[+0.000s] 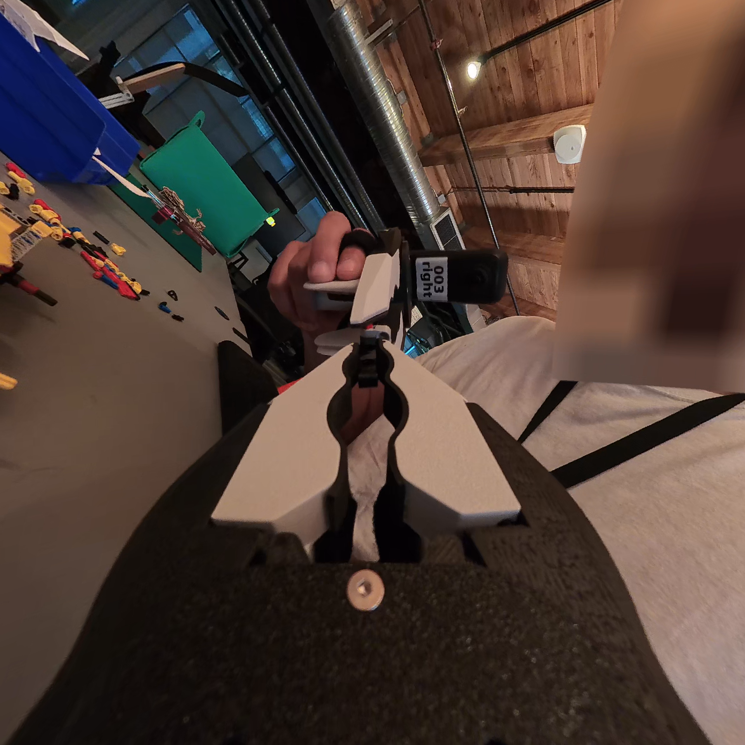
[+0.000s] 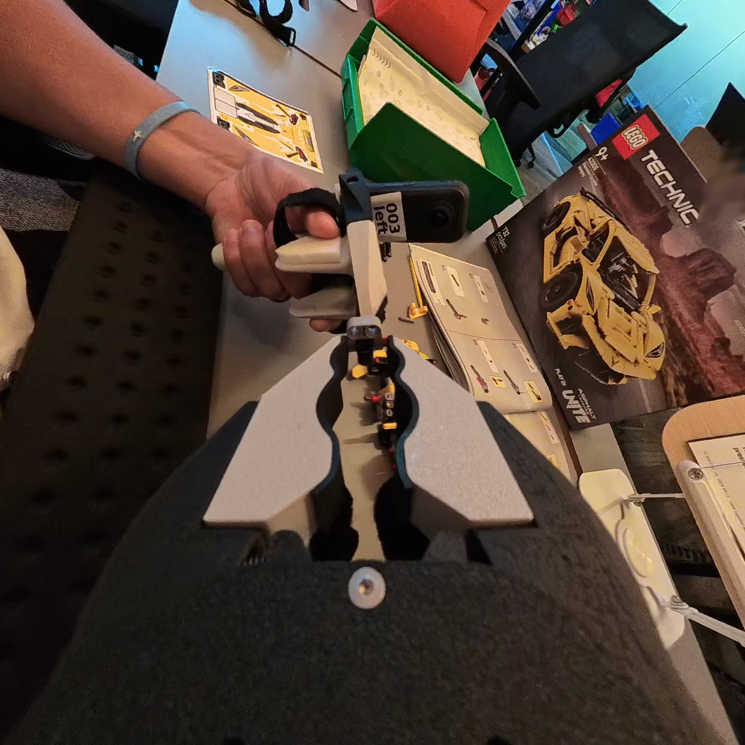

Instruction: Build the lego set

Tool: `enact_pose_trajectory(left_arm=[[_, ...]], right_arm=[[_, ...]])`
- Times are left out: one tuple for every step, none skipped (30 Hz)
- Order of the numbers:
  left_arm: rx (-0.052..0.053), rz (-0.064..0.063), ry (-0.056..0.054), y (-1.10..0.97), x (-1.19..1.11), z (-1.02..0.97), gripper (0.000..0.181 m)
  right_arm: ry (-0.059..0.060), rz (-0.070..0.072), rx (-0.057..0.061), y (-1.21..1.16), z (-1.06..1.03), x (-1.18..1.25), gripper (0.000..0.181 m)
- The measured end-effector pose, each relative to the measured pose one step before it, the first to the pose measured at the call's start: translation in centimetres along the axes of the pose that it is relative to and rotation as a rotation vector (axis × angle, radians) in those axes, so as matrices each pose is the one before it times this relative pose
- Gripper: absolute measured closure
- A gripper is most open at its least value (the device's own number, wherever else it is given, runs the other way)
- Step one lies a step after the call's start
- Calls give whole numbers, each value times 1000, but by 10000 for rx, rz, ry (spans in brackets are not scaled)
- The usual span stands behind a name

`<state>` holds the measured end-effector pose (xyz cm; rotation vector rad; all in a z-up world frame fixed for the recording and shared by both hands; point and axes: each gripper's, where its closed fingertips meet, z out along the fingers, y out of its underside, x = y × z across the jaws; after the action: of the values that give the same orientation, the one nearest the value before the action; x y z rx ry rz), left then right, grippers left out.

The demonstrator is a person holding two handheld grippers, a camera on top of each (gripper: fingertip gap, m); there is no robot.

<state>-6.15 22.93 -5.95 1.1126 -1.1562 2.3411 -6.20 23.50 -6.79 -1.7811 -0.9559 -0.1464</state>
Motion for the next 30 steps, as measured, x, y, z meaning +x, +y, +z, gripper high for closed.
enact_pose_trajectory(left_arm=[[5,15,-28,-14,-44,-17,174],[23,25,-49,-53,-62,-34,174],[11,16,-46,-7,-51,-28,174],[10,-2,-9,6,-10,-48,174],[26,-7,4,-25,36,-72,174],[21,4,0,-42,42,-96,174],[15,19,-23,-67,35,-168,174],[27,56,-71,-156,8,-265,174],[34,72,-108,-215,-24,-344,174],[49,61,-110,-276,-38,-445,174],[69,56,-138,-319,-84,-502,174],[82,55,-177,-336,-169,-549,174],[59,32,-179,-258,-220,-545,175],[68,6,-162,-231,-244,-523,174],[79,6,-143,-218,-255,-482,174],[69,-6,-120,-160,-240,-417,174],[56,-22,-124,-120,-270,-340,174],[36,-29,-130,-74,-294,-241,174],[11,-72,-73,-17,-256,-130,174],[-6,-98,-9,24,-145,-46,174],[-30,-77,-3,71,-140,5,174],[-32,-83,-18,63,-168,17,174],[-5,-102,-24,12,-199,13,174],[-12,-119,-34,29,-230,7,174],[-20,-134,-28,49,-233,11,174],[12,-135,53,1,-91,25,175],[0,-109,106,-9,19,25,175],[7,-33,19,-32,-44,32,175],[11,12,-49,-46,-113,30,175],[-14,-4,-50,-15,-109,19,175]], right_arm=[[52,-58,-11,31,17,22,163],[53,-9,-15,57,43,41,163],[10,-6,-6,62,40,15,163],[-7,0,44,-18,41,-17,163],[-2,20,60,-53,58,20,163],[-41,25,69,-60,101,20,163],[-76,34,89,-86,175,38,163],[-77,28,91,-58,262,116,163],[-74,27,85,-30,380,173,163],[-73,15,105,-84,477,213,163],[-72,-23,115,-38,556,249,163],[-74,-97,95,47,616,283,163],[-112,-139,68,100,609,203,163],[-105,-131,64,129,585,185,164],[-91,-49,90,133,545,157,163],[-86,-41,122,130,484,117,163],[-75,2,115,172,400,88,163],[-96,115,61,264,300,56,163],[-126,206,104,208,186,4,164],[-99,230,158,131,76,-29,164],[-69,192,121,121,3,-62,164],[11,103,23,187,-1,-48,164],[118,15,-19,210,12,16,164],[126,-53,-79,263,38,-14,164],[23,-111,-138,285,16,-98,166],[73,-26,-61,108,-20,25,166],[-24,104,46,-41,-39,-12,166],[-95,195,20,54,-15,17,166],[-44,118,7,118,-5,71,166],[-86,86,28,120,8,8,166]])
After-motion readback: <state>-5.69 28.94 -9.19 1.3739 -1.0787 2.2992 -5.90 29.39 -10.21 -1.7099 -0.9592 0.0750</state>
